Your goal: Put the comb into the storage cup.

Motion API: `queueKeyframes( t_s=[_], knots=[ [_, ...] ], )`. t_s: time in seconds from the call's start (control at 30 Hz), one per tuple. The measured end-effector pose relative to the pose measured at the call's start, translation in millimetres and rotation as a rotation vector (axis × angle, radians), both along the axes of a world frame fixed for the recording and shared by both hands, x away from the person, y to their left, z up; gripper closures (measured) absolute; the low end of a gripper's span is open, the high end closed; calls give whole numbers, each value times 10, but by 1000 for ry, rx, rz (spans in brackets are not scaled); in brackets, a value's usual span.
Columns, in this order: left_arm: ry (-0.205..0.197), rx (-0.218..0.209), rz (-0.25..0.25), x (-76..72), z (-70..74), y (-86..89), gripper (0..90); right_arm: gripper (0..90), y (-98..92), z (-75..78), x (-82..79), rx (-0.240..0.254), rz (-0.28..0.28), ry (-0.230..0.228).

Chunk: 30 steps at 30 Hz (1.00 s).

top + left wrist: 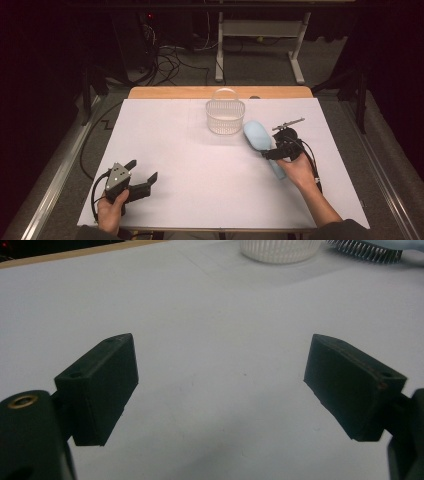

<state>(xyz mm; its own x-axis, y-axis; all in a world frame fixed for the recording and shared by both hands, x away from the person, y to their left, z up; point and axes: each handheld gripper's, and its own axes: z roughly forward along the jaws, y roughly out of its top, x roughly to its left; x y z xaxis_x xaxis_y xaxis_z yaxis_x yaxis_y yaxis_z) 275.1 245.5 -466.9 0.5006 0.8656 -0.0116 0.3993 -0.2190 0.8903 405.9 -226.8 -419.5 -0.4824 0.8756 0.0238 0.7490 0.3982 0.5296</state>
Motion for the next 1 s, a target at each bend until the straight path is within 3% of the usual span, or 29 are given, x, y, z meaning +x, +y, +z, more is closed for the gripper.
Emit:
queueKeyframes(
  t_s=[0.3,1.0],
  knots=[
    [-1,-1,-3,0,0,2,150,403,58,-98,134,-46,-21,80],
    [-16,-9,-22,-7,9,-8,150,535,145,-183,238,-101,-14,149]
  ],
)
